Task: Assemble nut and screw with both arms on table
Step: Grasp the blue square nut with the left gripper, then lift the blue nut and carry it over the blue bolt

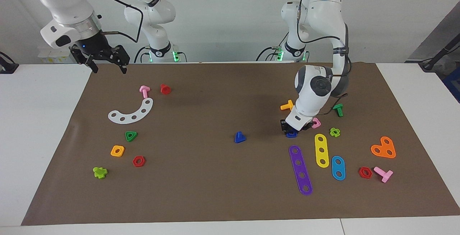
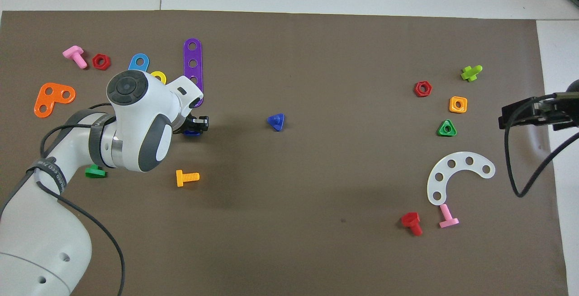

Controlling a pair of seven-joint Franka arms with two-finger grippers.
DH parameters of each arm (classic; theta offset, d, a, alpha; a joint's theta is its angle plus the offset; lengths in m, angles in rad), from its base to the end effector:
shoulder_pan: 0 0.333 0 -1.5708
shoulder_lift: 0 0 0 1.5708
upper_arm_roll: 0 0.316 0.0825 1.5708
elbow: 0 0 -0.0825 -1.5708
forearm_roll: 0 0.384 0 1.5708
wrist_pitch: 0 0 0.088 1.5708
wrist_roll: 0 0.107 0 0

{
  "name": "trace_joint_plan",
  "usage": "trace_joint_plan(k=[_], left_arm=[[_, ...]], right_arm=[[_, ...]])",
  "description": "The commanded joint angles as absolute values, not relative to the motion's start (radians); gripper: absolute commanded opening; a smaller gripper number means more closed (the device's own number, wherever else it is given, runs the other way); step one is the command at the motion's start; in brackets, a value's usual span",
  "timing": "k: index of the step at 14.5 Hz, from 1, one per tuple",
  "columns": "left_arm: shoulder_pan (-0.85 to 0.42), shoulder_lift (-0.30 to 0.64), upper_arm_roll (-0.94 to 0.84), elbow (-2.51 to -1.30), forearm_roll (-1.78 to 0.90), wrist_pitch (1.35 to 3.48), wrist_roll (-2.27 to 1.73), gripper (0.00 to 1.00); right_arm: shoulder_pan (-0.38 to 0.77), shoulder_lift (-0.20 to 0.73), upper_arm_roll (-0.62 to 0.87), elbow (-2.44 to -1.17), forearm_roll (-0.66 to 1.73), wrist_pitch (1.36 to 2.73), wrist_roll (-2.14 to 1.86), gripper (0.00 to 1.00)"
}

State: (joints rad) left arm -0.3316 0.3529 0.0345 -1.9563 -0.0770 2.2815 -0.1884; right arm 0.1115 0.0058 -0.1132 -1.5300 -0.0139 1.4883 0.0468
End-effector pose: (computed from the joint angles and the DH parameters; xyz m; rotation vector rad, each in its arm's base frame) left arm 0.5836 -0.1815 0.2943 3.1019 -0.0925 -0.0581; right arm 0.5480 -0.0023 0.6334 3.1242 -0.0771 -0.0736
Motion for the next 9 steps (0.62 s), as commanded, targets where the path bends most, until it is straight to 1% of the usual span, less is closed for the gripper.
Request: trace_joint_plan(k=[1, 4, 6, 7, 9], left_arm=[[-0.337, 0.33, 0.044, -1.973, -0.077, 2.29, -0.173, 0.4], [-0.342, 0.344, 0.044, -1.887, -0.078, 2.246, -0.178, 0.4], [-0.35, 0.382, 0.043, -1.771, -0.083, 2.156, -0.187, 0.39], [-0.369, 0.393, 0.043, -1.72, -0.087, 2.12, -0.198, 0.39], [-0.411, 0.416, 0.041, -1.663, -0.094, 2.108, -0.254, 0.39]], right_arm=[[0.106, -0.003, -0.109, -1.54, -0.015, 1.48, 0.018, 1.0], [0.106, -0.003, -0.11, -1.54, -0.015, 1.48, 0.018, 1.0], [0.106, -0.003, -0.109, -1.54, -0.015, 1.48, 0.018, 1.0], [0.106, -0.003, -0.109, -1.54, -0.015, 1.48, 0.018, 1.0], [0.106, -0.003, -0.109, -1.54, -0.015, 1.48, 0.018, 1.0]])
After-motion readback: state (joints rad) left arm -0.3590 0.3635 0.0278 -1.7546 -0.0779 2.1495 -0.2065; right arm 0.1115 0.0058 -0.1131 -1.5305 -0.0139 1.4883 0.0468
